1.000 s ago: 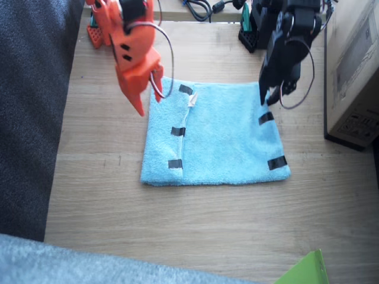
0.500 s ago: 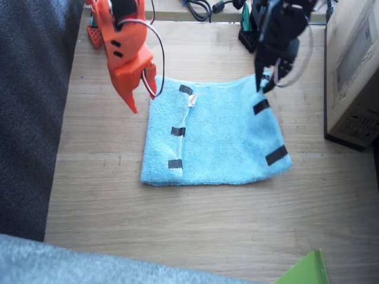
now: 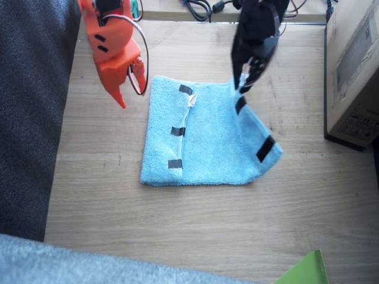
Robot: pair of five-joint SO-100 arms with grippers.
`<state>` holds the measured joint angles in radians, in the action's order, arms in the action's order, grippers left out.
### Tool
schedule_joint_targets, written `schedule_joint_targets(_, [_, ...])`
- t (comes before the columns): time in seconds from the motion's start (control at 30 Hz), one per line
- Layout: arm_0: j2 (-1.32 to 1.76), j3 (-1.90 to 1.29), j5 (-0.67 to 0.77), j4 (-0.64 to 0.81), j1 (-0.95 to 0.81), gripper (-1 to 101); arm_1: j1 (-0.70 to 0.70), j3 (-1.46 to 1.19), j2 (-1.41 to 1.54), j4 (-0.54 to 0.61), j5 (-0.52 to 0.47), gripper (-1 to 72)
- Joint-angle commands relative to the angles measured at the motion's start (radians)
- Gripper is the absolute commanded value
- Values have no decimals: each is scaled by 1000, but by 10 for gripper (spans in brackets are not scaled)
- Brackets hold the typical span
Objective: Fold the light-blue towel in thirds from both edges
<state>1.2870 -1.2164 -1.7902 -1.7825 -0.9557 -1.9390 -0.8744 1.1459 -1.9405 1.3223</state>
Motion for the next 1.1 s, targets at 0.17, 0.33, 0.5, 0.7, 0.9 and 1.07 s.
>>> schedule_joint_targets(0.17, [-133, 212, -20, -72, 51, -2, 115, -60, 97, 26, -20, 292])
schedule_joint_targets(0.33, [-222, 342, -28, -115, 78, -2, 198, -161, 144, 81, -55, 296])
schedule_joint_targets(0.5, [-377, 580, -32, -213, 110, -2, 247, -285, 204, 141, -75, 299])
schedule_joint_targets(0.7, [-520, 805, -44, -278, 161, -2, 272, -397, 276, 181, -91, 302])
schedule_joint_targets(0.9, [-591, 862, -38, -278, 201, 23, 287, -445, 296, 201, -97, 305])
schedule_joint_targets(1.07, [-649, 904, -64, -281, 247, 305, 275, -459, 307, 206, -83, 309])
